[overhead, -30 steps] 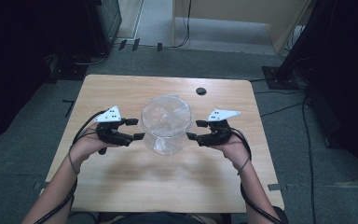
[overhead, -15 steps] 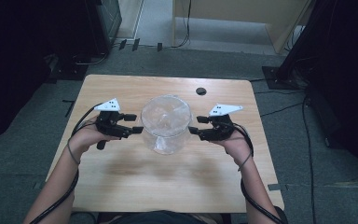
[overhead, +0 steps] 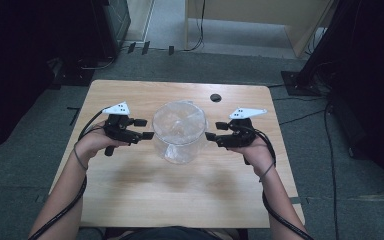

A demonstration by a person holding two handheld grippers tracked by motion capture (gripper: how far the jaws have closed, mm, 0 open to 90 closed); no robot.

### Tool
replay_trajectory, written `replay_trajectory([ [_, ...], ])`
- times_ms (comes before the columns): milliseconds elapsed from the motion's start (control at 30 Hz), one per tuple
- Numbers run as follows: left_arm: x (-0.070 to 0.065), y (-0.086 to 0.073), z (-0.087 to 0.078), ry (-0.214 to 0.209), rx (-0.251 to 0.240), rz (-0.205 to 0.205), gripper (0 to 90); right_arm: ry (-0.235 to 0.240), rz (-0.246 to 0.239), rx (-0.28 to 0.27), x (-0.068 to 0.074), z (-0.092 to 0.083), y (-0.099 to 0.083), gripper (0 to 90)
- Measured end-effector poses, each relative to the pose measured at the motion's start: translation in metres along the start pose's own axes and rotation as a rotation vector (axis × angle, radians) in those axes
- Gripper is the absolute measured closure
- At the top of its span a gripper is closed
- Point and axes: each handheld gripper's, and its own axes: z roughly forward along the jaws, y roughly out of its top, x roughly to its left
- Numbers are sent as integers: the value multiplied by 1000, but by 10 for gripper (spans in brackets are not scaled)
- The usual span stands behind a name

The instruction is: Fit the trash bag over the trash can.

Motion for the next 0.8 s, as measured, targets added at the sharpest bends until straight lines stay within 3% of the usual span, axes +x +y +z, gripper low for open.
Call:
replay_trajectory([
  [267,-2,-7,11,-3,50,17,308,-9,-12,72,3,2,22,417],
  [800,-2,-2,0,21,17,14,308,45,-106,136,13,35,62,399],
])
